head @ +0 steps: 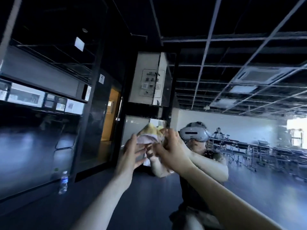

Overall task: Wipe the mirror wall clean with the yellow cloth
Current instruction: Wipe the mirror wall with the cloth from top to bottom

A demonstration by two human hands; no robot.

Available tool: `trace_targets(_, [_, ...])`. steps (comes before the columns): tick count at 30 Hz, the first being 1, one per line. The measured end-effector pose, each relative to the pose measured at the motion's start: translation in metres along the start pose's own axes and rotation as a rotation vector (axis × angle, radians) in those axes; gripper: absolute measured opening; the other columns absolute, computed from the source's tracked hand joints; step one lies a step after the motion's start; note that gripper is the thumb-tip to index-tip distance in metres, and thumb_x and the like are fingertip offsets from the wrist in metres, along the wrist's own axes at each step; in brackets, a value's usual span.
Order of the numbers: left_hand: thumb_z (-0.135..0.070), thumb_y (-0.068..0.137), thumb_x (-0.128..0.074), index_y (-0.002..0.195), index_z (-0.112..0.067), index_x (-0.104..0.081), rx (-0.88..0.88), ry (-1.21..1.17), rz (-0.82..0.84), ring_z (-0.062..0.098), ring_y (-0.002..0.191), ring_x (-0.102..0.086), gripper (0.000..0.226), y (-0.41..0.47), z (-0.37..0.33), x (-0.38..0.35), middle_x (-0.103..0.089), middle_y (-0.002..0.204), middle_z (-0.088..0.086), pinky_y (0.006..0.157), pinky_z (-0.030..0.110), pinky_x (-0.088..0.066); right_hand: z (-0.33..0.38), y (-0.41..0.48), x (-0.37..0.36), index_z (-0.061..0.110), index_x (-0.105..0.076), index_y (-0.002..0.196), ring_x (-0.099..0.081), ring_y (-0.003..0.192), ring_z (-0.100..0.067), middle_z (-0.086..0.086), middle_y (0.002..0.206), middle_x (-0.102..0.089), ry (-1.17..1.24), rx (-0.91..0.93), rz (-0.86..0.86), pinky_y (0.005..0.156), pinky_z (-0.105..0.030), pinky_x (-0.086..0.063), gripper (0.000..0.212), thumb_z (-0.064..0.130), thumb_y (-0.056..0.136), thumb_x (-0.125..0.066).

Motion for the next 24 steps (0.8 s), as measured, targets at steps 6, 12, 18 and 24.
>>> trace_targets(6, [-0.05,0.08,-0.061,0.118,-0.026,-0.062,0.114,-0.125,0.13,0.023,0.097,-0.067,0.045,-0.019,0.026,-0.033,-0.069,0.108,0.01,0.075,0.034,-0.052,-0.007,-0.021,-0.023,0.006,-0.064,0.089,-0.061,0.093,-0.017,-0.004,0.09,-0.065,0.28,-0.285,0.111,0.093,-0.044,-0.046,0.029,0.031,0.094,-0.049])
trace_targets(12, [-0.042,0.088,-0.054,0.113,-0.039,-0.059,-0.204,0.051,-0.32,0.029,0.1,-0.062,0.026,0.02,-0.008,-0.014,-0.064,0.115,0.01,0.078,0.041,-0.052,-0.013,-0.02,0.01,0.018,-0.066,0.116,-0.058,0.106,-0.018,0.001,0.118,-0.062,-0.168,-0.006,-0.066,0.094,-0.032,-0.042,0.031,0.018,0.091,-0.047])
trace_targets(18, [-0.048,0.098,-0.028,0.147,-0.021,-0.028,-0.393,1.029,0.103,0.031,0.141,-0.022,0.055,0.077,-0.014,-0.058,-0.02,0.155,0.012,0.114,0.049,-0.022,-0.042,-0.016,0.073,0.015,-0.071,0.099,-0.06,0.088,-0.024,-0.004,0.105,-0.066,-0.903,0.433,-0.078,0.082,-0.034,-0.039,0.038,0.02,0.071,-0.045])
trace_targets(24, [-0.062,0.087,-0.017,0.145,-0.034,-0.022,-0.869,1.474,-0.221,0.021,0.144,-0.004,0.065,0.092,-0.017,-0.043,-0.012,0.157,-0.002,0.114,0.042,0.002,-0.06,0.009,0.105,0.012,-0.059,0.127,-0.047,0.126,-0.023,-0.007,0.137,-0.053,-1.11,0.62,0.003,0.105,-0.042,-0.028,0.053,0.023,0.076,-0.054])
Point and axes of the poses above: each hand's wrist, its own y-axis towards the middle knuckle, its own x-axis out of the back of the hand, z = x × y, the point moved 5 cm from there along y, towards the middle knuckle
